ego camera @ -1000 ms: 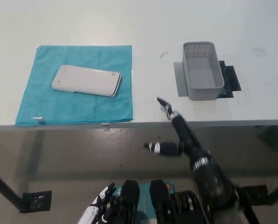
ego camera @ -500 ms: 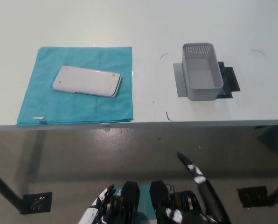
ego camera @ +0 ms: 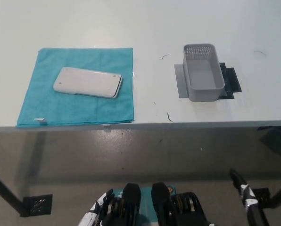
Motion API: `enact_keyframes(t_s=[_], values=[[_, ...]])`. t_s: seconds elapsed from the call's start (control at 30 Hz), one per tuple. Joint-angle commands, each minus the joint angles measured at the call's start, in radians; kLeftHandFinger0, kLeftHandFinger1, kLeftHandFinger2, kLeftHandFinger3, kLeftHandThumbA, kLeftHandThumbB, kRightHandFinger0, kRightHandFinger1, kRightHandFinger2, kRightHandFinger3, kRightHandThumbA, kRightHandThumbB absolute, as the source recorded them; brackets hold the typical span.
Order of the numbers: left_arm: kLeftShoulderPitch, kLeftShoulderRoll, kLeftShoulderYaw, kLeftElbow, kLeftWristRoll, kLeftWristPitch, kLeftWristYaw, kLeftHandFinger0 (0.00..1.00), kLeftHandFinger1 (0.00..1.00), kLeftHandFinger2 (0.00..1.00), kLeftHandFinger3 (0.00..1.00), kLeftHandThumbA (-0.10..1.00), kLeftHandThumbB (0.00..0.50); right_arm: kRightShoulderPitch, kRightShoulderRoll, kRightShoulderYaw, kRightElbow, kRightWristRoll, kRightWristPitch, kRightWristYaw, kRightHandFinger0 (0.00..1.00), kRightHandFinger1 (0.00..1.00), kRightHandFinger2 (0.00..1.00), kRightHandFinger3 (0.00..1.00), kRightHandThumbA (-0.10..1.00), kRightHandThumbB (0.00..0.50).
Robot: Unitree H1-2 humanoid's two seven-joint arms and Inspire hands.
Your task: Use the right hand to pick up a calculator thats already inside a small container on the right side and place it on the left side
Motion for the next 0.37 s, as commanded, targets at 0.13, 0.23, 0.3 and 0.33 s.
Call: enact_keyframes(t_s=[0.13, 0.23, 0.3, 0.33], values=[[0.007, 0.027, 0.001, -0.001, -0.027, -0.066, 0.055, 1.00, 1.00, 1.00, 1.00, 1.00, 0.000, -0.104, -0.017, -0.103, 0.303, 0.138, -0.254, -0.074, 1.00, 1.00, 1.00, 1.00, 1.00, 0.287], [-0.025, 0.015, 0.018, 0.011, -0.030, -0.066, 0.053, 1.00, 1.00, 1.00, 1.00, 1.00, 0.007, -0.153, -0.026, -0.119, 0.354, 0.155, -0.254, -0.050, 1.00, 1.00, 1.00, 1.00, 1.00, 0.284], [-0.052, 0.009, 0.028, 0.017, -0.035, -0.066, 0.059, 1.00, 1.00, 1.00, 1.00, 1.00, 0.002, -0.192, -0.033, -0.127, 0.377, 0.171, -0.254, -0.021, 1.00, 1.00, 1.00, 1.00, 1.00, 0.303], [-0.052, 0.009, 0.028, 0.017, -0.035, -0.066, 0.059, 1.00, 1.00, 1.00, 1.00, 1.00, 0.002, -0.192, -0.033, -0.127, 0.377, 0.171, -0.254, -0.021, 1.00, 1.00, 1.00, 1.00, 1.00, 0.303]])
